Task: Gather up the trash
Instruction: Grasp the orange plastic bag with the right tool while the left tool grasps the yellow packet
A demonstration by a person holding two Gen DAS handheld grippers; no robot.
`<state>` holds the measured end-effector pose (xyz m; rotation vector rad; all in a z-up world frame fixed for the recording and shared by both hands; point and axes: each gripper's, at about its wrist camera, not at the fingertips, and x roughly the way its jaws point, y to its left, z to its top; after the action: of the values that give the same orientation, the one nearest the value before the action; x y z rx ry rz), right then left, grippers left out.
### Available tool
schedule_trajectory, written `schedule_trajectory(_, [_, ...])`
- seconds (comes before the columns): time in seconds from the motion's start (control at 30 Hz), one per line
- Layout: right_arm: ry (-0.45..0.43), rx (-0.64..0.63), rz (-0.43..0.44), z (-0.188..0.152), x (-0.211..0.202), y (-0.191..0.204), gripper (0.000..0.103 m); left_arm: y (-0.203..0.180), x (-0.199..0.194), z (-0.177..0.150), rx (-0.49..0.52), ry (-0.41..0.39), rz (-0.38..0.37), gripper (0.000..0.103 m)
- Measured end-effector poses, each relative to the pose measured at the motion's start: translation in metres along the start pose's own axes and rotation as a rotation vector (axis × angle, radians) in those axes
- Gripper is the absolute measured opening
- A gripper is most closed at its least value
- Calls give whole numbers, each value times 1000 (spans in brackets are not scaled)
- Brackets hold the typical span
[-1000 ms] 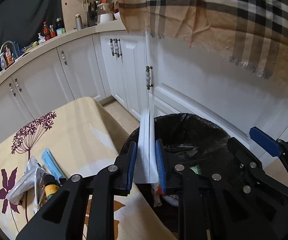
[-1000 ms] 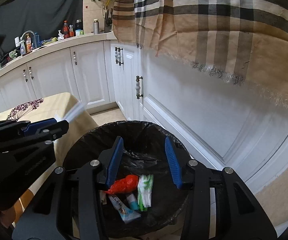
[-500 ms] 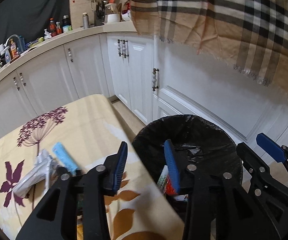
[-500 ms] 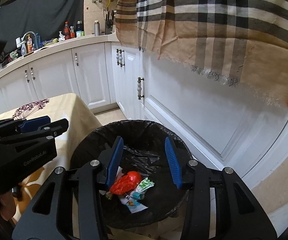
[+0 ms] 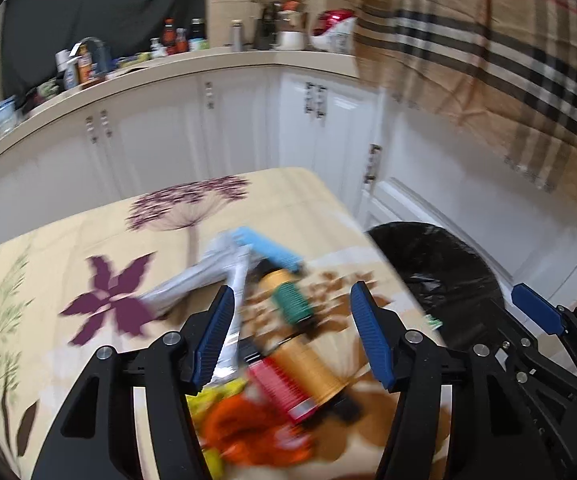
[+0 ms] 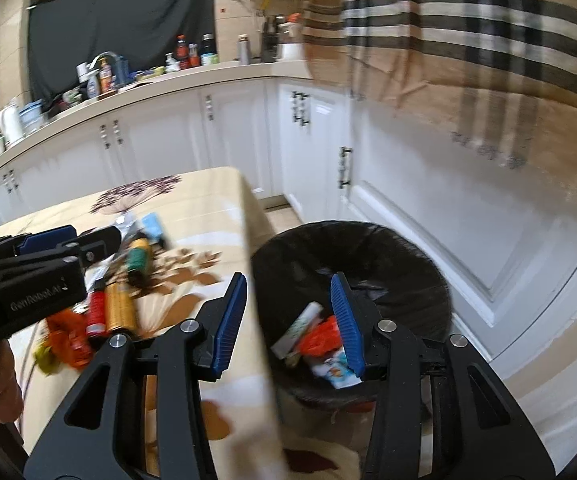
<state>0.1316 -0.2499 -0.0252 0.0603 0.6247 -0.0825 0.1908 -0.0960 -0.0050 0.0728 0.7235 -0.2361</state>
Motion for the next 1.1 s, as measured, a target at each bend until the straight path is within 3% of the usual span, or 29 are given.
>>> schedule_trajectory(0.37, [38, -94, 111, -16, -12, 65, 43, 80, -37, -42, -94, 7, 154, 68])
schedule_trajectory(0.7, [65, -192, 221, -25, -18, 127, 43, 135, -55, -66, -168, 21, 239, 71])
schedule_trajectory(1.1, [130, -254, 216, -28, 1, 157, 43, 173, -63, -81, -228, 33, 287, 71])
